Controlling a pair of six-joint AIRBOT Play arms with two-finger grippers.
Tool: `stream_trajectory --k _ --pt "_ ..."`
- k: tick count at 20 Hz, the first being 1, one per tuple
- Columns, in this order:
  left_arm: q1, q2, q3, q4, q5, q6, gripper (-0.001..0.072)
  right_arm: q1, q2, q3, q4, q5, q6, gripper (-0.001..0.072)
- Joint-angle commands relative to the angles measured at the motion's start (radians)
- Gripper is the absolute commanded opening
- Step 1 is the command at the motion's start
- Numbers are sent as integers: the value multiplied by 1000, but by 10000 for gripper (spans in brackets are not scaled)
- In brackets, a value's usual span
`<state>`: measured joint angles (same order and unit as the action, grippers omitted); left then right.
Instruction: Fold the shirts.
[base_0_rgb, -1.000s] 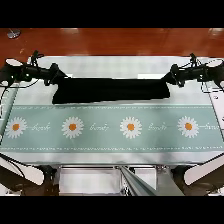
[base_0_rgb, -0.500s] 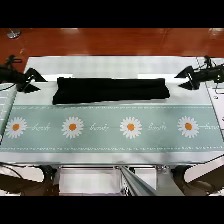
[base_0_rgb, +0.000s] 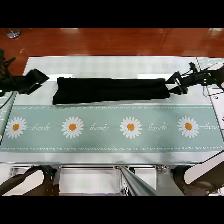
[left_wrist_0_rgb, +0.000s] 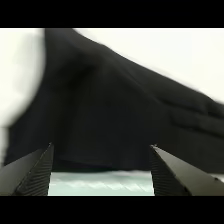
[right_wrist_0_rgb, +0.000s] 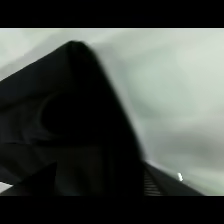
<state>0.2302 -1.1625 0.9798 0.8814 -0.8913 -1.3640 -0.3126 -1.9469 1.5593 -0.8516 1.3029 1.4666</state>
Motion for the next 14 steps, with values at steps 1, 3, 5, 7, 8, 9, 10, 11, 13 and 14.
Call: stream_trajectory --k 1,3,5,7,8,9,10,11,13,14 --pt "-120 26 -30 -11 19 11 703 57 -6 0 -10 58 5 358" --pt "-193 8 -30 -12 20 19 701 76 19 0 -34 101 -20 33" --pt "-260 -24 -27 -18 19 29 573 86 76 -1 -65 86 -21 27" --pt "-321 -55 -12 -47 20 53 18 77 172 -5 -101 76 -20 26" --pt "-351 -68 5 -80 20 82 20 71 230 -18 -121 87 -28 26" --pt "-383 -79 27 -107 22 112 20 63 304 -53 -146 98 -48 26" --pt "-424 -92 58 -109 32 134 19 55 385 -106 -179 93 -54 26" --pt "-468 -108 91 -95 42 141 18 45 484 -182 -207 79 -55 26" --pt "-573 -163 178 11 46 110 16 29 700 -349 -227 47 -64 26" --pt "-631 -204 230 85 46 50 16 27 808 -425 -232 37 -62 26"
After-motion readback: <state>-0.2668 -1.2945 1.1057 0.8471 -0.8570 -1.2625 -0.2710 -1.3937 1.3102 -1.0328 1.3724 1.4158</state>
